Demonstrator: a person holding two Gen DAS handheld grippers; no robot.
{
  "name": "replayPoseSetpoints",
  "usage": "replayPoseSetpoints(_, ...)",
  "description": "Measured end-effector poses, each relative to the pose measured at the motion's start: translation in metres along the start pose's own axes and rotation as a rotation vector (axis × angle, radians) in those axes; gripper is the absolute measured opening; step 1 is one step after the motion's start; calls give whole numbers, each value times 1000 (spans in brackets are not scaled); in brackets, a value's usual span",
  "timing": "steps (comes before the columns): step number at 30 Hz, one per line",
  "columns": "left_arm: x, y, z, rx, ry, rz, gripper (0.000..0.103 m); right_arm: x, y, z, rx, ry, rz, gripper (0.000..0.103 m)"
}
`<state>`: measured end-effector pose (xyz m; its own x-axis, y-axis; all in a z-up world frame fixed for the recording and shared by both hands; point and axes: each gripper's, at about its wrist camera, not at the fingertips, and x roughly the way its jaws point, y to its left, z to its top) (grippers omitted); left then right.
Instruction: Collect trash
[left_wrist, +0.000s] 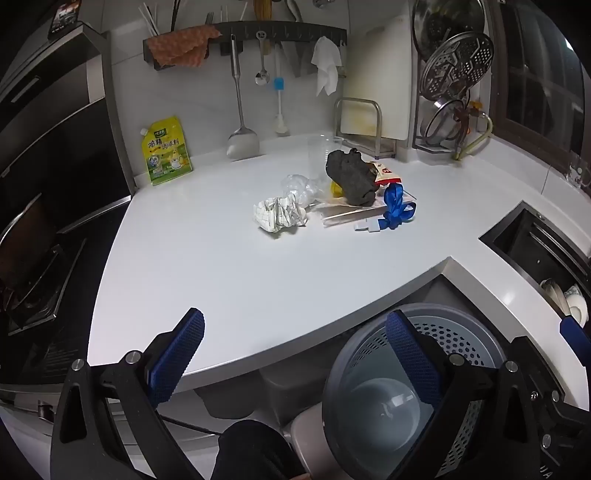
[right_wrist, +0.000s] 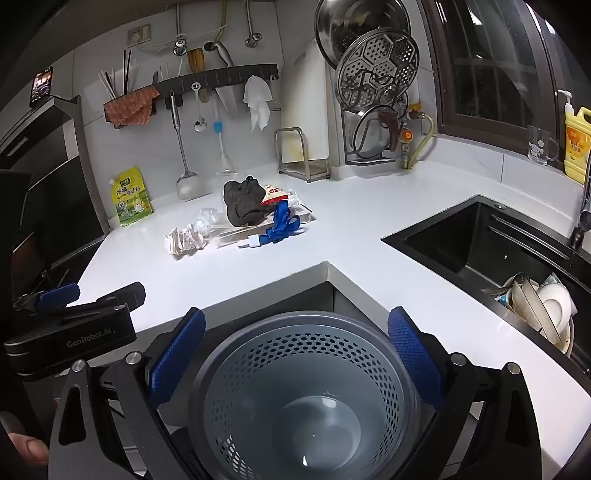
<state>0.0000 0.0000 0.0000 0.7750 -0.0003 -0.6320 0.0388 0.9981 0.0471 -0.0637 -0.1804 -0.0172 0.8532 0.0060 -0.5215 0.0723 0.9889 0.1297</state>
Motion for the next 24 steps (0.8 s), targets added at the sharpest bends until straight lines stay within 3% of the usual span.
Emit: replayPoseSetpoints(24,-4,5,2,10,-2,7,97,-5,0,1,1,-9,-2,95)
